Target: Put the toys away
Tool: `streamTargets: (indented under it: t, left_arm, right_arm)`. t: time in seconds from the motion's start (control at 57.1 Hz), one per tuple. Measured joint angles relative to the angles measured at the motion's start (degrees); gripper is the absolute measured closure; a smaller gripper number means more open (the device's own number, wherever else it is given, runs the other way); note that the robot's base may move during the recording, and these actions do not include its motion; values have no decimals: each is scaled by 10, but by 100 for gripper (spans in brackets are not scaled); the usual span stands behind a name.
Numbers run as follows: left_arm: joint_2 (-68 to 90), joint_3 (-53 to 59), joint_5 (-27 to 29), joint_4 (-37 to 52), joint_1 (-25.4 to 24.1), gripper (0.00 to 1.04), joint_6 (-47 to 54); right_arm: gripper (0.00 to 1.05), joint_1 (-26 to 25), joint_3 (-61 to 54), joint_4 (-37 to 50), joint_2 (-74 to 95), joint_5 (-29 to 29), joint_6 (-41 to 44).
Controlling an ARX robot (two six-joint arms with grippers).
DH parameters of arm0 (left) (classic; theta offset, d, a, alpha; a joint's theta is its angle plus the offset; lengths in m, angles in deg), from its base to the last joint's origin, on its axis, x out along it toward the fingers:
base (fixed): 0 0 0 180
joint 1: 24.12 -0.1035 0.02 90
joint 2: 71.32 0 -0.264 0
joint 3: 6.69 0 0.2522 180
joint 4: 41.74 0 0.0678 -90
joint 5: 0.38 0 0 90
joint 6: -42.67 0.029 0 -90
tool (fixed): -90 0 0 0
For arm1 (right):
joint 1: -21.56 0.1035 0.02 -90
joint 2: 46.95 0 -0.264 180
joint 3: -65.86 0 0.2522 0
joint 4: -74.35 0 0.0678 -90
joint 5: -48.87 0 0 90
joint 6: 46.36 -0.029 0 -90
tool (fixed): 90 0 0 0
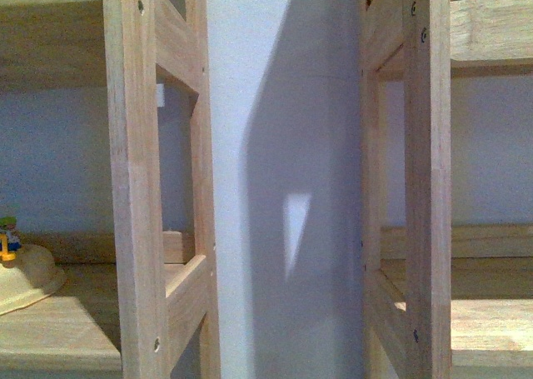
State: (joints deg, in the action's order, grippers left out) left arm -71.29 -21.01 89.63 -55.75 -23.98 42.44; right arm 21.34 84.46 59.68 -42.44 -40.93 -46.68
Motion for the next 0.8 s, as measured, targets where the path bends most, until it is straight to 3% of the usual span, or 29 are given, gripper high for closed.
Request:
streamTargets:
  t: [0.805]
  left_arm:
    - [0, 0, 0, 0, 0, 6, 0]
  right_arm:
    - [98, 0, -40, 7, -41, 0, 0]
